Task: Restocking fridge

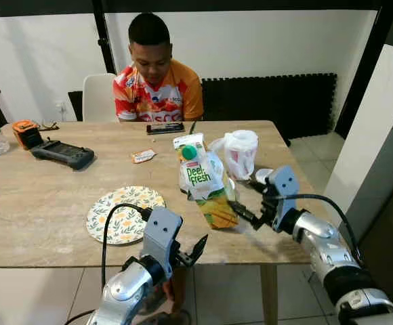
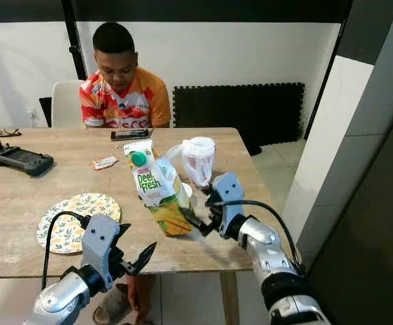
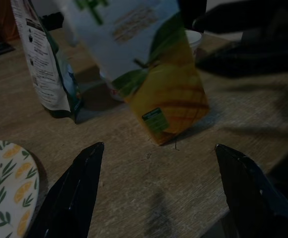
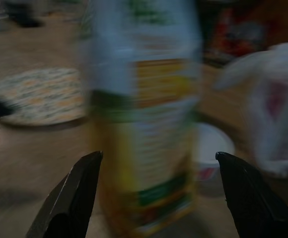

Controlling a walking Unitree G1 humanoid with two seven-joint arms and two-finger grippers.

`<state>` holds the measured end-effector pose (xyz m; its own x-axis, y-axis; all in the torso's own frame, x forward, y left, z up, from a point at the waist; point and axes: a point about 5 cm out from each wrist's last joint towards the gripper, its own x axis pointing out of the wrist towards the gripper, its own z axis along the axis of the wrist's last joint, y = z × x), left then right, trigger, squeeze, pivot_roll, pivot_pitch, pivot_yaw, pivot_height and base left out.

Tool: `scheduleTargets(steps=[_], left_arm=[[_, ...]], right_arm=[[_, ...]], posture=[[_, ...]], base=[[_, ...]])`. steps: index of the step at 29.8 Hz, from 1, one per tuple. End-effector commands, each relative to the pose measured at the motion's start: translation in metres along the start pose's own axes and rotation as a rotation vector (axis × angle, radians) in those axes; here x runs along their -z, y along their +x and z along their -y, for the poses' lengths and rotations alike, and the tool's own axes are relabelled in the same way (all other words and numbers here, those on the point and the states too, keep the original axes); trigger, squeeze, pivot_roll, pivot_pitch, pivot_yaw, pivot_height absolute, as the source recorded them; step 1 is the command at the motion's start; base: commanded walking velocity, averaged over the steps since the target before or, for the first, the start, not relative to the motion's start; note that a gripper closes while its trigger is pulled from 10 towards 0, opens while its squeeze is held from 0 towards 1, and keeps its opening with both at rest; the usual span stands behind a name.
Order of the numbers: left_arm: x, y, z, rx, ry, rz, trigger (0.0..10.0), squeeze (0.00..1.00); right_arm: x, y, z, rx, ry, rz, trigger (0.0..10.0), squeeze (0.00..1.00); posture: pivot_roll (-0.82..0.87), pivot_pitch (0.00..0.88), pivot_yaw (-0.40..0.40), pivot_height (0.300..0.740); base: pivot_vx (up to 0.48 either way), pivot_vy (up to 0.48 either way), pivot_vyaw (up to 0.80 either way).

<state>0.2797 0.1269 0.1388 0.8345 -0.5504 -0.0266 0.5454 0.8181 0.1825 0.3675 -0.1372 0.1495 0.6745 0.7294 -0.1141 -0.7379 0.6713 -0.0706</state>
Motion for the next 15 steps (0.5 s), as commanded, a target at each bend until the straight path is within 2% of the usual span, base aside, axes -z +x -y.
scheduleTargets(steps=[1, 6, 9, 10, 11, 13, 14, 15], left_arm=[[0.002, -0.001, 0.000, 0.008, 0.019, -0.013, 10.0, 0.00], [0.003, -0.001, 0.000, 0.010, 0.020, -0.013, 10.0, 0.00], [0.003, -0.001, 0.000, 0.012, 0.024, -0.015, 10.0, 0.00], [0.003, -0.001, 0.000, 0.012, 0.024, -0.015, 10.0, 0.00], [0.003, -0.001, 0.000, 0.013, 0.025, -0.016, 10.0, 0.00], [0.003, -0.001, 0.000, 0.013, 0.027, -0.016, 10.0, 0.00], [0.003, -0.001, 0.000, 0.013, 0.027, -0.016, 10.0, 0.00], [0.003, 0.000, 0.000, 0.014, 0.027, -0.016, 10.0, 0.00]], right_arm=[[0.006, -0.004, -0.007, -0.085, -0.007, -0.029, 10.0, 0.00], [0.010, -0.008, -0.010, -0.136, -0.013, -0.052, 10.0, 0.00], [0.014, -0.018, -0.019, -0.266, -0.006, -0.088, 10.0, 0.00], [0.014, -0.018, -0.019, -0.266, -0.006, -0.088, 10.0, 0.00], [0.014, -0.020, -0.021, -0.302, 0.008, -0.089, 10.0, 0.00], [0.006, -0.029, -0.029, -0.424, 0.099, -0.048, 10.0, 0.00], [0.006, -0.029, -0.029, -0.424, 0.099, -0.048, 10.0, 0.00], [0.002, -0.032, -0.032, -0.466, 0.136, -0.027, 10.0, 0.00]], posture=[[-0.04, 0.047, -0.004, 0.740], [-0.04, 0.042, -0.002, 0.740], [-0.04, 0.042, -0.001, 0.740], [-0.04, 0.042, -0.001, 0.740], [-0.04, 0.042, -0.001, 0.740], [-0.05, 0.042, -0.001, 0.740], [-0.05, 0.042, -0.001, 0.740], [-0.05, 0.042, -0.002, 0.740]], base=[[0.000, 0.000, 0.00], [0.000, 0.000, 0.00], [0.000, 0.000, 0.00], [0.000, 0.000, 0.00], [0.000, 0.000, 0.00], [0.000, 0.000, 0.00], [0.000, 0.000, 0.00], [0.000, 0.000, 0.00]])
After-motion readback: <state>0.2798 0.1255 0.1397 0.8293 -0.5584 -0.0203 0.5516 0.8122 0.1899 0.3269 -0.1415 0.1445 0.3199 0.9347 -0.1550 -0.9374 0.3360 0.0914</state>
